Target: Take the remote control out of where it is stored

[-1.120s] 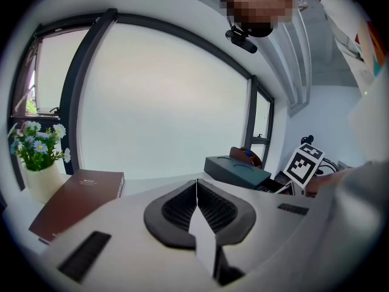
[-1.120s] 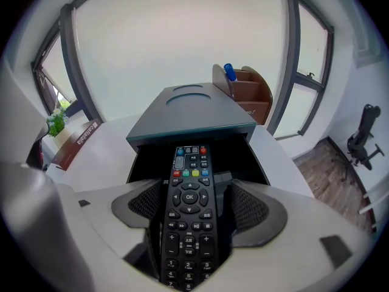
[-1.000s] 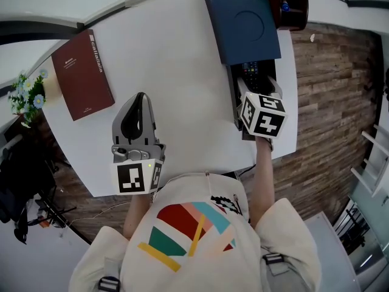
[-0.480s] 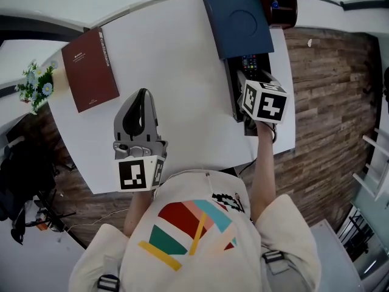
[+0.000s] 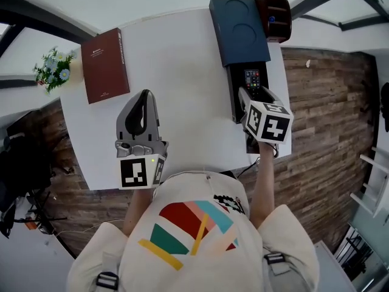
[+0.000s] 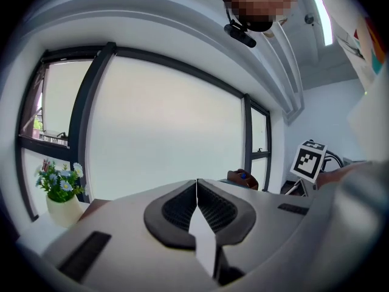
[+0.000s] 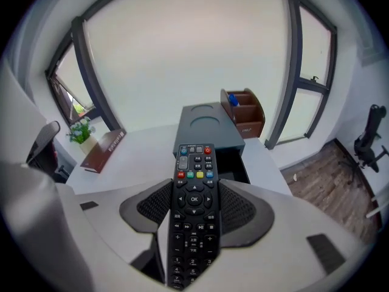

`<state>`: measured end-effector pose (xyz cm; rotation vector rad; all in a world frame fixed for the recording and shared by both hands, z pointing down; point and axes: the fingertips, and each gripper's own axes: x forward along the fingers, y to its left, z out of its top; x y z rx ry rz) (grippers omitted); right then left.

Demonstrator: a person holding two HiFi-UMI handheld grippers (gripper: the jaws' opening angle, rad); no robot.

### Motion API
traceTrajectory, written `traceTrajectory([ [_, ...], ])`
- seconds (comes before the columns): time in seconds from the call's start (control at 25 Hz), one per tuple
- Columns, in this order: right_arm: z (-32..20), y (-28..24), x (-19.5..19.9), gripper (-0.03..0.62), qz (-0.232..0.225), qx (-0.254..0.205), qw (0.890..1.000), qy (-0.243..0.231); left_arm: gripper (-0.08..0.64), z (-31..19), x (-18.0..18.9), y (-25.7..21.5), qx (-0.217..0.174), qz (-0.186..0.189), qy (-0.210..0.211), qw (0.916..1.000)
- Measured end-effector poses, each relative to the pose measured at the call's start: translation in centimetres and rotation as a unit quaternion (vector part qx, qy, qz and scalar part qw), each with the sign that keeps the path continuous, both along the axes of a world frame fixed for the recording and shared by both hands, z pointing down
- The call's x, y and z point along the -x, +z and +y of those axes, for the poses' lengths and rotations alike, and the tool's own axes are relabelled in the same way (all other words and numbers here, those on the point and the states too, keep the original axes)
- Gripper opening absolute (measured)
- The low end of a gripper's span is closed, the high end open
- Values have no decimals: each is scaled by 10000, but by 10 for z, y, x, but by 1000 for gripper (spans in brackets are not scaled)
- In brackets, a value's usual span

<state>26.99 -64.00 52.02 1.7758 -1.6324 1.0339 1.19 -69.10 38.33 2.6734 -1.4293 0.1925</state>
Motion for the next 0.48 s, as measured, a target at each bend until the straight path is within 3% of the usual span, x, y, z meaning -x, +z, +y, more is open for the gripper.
traceTrajectory([
  [0.24,10,-83,44,249,-134,-1404,9891,-428,9,23,10,-31,-364,49,-192,9991],
  [0.36,11,-121,77,249,-581,-1959,9751,-861,9,35,15,-46,-520,85,-307,9981],
  [0.48,14,-155,111,249,-752,-2547,9557,-1267,9,47,23,-63,-756,108,-417,9962],
])
